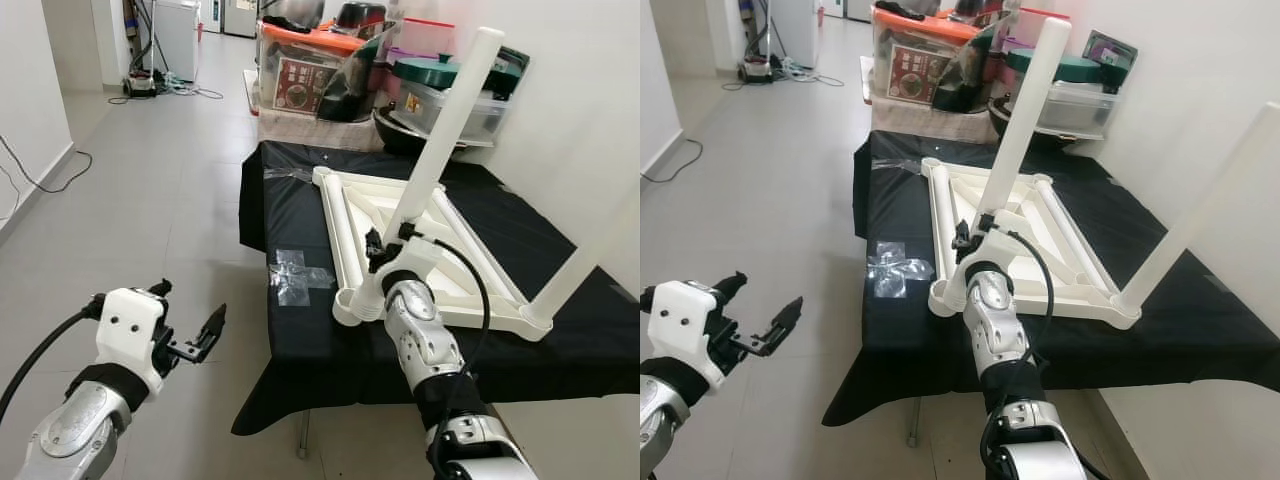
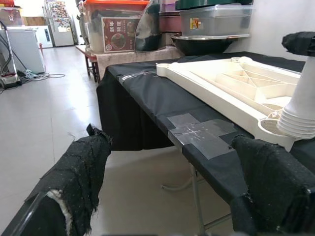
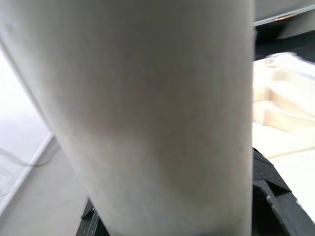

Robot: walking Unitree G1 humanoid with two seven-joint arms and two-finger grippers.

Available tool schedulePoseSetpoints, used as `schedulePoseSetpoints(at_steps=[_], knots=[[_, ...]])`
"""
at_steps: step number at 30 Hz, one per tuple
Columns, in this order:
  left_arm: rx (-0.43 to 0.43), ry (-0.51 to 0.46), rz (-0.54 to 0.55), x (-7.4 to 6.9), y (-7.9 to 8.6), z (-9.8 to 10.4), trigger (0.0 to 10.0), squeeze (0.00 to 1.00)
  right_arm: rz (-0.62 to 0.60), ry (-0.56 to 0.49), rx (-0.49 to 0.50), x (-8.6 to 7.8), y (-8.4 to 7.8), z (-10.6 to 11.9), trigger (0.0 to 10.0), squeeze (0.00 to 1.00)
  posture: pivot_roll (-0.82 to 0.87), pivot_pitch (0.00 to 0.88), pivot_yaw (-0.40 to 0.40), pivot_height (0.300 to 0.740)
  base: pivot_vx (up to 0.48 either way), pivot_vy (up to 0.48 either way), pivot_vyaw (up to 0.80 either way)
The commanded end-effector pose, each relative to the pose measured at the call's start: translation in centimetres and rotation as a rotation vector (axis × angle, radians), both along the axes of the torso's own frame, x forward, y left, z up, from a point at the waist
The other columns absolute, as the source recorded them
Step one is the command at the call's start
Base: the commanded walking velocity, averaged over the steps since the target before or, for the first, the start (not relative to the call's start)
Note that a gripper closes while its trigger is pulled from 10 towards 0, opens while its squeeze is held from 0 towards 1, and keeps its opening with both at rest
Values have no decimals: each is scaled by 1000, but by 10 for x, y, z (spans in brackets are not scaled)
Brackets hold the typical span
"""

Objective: Building children table

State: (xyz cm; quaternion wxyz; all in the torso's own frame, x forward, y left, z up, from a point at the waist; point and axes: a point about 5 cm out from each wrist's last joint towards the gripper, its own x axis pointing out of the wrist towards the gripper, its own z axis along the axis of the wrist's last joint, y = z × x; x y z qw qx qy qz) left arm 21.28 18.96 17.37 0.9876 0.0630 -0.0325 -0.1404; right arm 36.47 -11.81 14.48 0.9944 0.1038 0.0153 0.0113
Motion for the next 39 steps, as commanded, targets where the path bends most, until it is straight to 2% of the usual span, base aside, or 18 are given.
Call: schedulePoseSetpoints(at_steps=[1, 2, 3, 4, 12, 19, 25, 28, 29, 30, 34, 36, 39], knots=[[-3, 5, -4, 1, -2, -3, 10000, 0, 20, 86, 20, -4, 0, -20, 0, 0, 164, 0, -165, 740, 0, 0, 0], [-8, 3, -5, 2, -4, -3, 10000, 0, 55, 21, -3, -1, 1, -11, 0, 0, 164, 0, -167, 740, 0, 0, 0], [-8, 3, -5, 2, -4, -3, 10000, 0, 55, 21, -3, -1, 1, -11, 0, 0, 164, 0, -167, 740, 0, 0, 0], [-10, 0, -7, 3, -6, -3, 10000, 0, 92, -36, -22, 1, 3, -2, 0, 0, 163, 0, -167, 740, 0, 0, 0], [-16, -4, -12, 4, -6, -2, 10000, 0, 119, -166, -75, 10, 5, 21, 0, 0, 170, 0, -170, 740, 0, 0, 0], [-16, -3, -20, 4, -6, -1, 10000, 0, 127, -187, -129, 10, 2, 20, 0, 0, 172, 0, -169, 740, 0, 0, 0], [-16, -3, -22, 5, -6, -2, 10000, 0, 152, -167, -118, 8, 3, 17, 0, 0, 171, 0, -167, 740, 0, 0, 0], [-11, 12, -97, 4, -13, -2, 10000, 0, 172, 17, 187, 20, 11, 26, 0, 0, 166, 0, -159, 740, 0, 0, 0], [-7, 20, -132, 3, -16, -2, 10000, 0, 198, 19, 272, 25, 16, 38, 0, 0, 163, 0, -155, 740, 0, 0, 0], [-4, 25, -154, 3, -18, -2, 10000, 0, 216, 8, 314, 27, 19, 47, 0, 0, 163, 0, -155, 740, 0, 0, 0], [-2, 39, -222, 1, -22, -1, 10000, 0, 281, -20, 400, 31, 29, 73, 0, 0, 162, 0, -153, 740, 0, 0, 0], [6, 45, -250, 0, -23, -1, 10000, 0, 333, -53, 410, 30, 36, 87, 0, 0, 162, 0, -153, 740, 0, 0, 0], [28, 45, -265, 1, -23, 0, 10000, 0, 404, -80, 398, 26, 46, 97, 0, 0, 162, 0, -153, 740, 0, 0, 0]])
